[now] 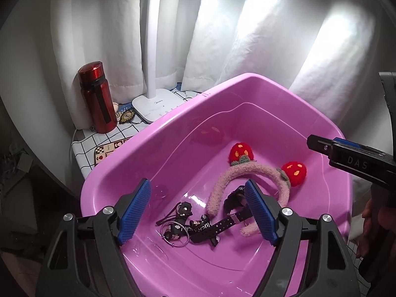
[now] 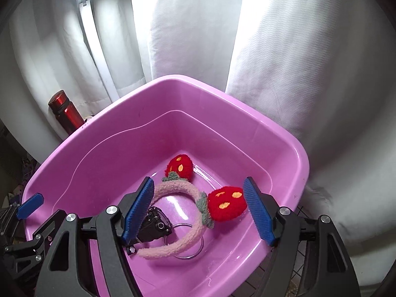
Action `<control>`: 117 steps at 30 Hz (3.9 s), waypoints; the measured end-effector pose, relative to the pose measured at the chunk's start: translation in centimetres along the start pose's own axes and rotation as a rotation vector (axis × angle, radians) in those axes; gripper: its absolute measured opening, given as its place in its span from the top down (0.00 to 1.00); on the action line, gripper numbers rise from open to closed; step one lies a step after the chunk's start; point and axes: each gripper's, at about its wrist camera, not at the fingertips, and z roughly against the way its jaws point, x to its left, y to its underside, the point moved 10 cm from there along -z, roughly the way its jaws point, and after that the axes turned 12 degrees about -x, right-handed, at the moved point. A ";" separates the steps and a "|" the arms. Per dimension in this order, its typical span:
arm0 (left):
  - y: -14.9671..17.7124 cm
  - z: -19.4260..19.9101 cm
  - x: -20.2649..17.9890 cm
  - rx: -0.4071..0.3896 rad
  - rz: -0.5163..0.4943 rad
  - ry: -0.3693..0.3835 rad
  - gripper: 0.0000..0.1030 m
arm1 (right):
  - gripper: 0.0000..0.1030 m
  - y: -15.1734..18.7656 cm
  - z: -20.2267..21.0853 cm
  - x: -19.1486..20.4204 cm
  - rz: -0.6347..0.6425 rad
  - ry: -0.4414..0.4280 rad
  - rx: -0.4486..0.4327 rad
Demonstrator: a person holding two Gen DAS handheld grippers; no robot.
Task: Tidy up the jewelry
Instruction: 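Open the left tool to drop the bangle while the right tool releases the watch into the tub, then move both tools from the tub toward the pearl hair claw and beige pouch, then grasp the pearl hair claw with the left tool while the right tool grasps the beige pouch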
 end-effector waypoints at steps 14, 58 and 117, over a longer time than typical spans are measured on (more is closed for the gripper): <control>0.6 2.8 -0.9 -0.017 -0.007 0.020 0.23 | 0.31 1.1 2.3 0.0 -0.044 -0.023 -0.033; 5.7 16.0 -15.9 -0.096 -0.137 0.203 0.07 | 0.31 18.3 24.1 -16.3 -0.247 0.128 -0.159; 21.5 -1.6 -30.7 0.057 -0.200 0.155 0.06 | 0.29 22.8 -1.4 -28.5 -0.146 0.026 0.072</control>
